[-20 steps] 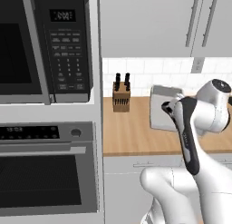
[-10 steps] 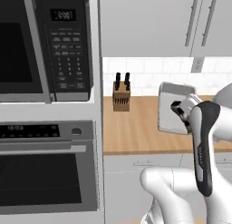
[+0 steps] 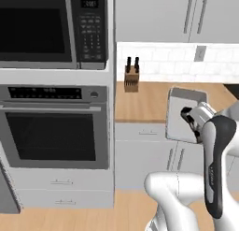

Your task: Take the meat container that has the fish and place it on the second highest rack of the freezer. Then take the vegetable container that has the potato and lemon wedge and place it on the highest rack of the freezer.

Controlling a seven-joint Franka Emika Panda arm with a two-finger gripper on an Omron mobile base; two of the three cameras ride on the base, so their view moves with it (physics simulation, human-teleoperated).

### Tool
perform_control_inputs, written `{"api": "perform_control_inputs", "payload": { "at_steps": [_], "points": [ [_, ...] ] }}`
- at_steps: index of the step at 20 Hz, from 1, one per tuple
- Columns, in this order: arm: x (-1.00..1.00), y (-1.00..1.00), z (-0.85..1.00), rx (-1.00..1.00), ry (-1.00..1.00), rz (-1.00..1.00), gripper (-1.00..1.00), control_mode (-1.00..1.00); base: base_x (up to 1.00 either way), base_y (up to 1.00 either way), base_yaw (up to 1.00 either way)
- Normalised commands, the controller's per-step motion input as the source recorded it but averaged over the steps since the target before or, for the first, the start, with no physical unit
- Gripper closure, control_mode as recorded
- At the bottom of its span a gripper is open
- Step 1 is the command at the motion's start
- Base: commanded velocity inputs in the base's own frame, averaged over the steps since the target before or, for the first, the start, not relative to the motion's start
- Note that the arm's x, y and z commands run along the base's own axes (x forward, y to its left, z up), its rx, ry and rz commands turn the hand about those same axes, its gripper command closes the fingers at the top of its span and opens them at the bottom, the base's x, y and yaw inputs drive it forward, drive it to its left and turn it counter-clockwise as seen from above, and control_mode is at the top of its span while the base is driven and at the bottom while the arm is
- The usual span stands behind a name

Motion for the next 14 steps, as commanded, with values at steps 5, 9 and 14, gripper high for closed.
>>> {"api": "perform_control_inputs", "payload": {
  "at_steps": [5,9,14],
  "points": [
    [0.00,0.00,0.00,0.00,0.00,0.00,1.00,1.00,-0.85,0.98,0.28],
    [0.00,0.00,0.00,0.00,0.00,0.00,1.00,1.00,-0.45,1.00,0.26],
    [0.00,0.00,0.00,0.00,0.00,0.00,1.00,1.00,-0.12,1.00,0.22]
  ]
}}
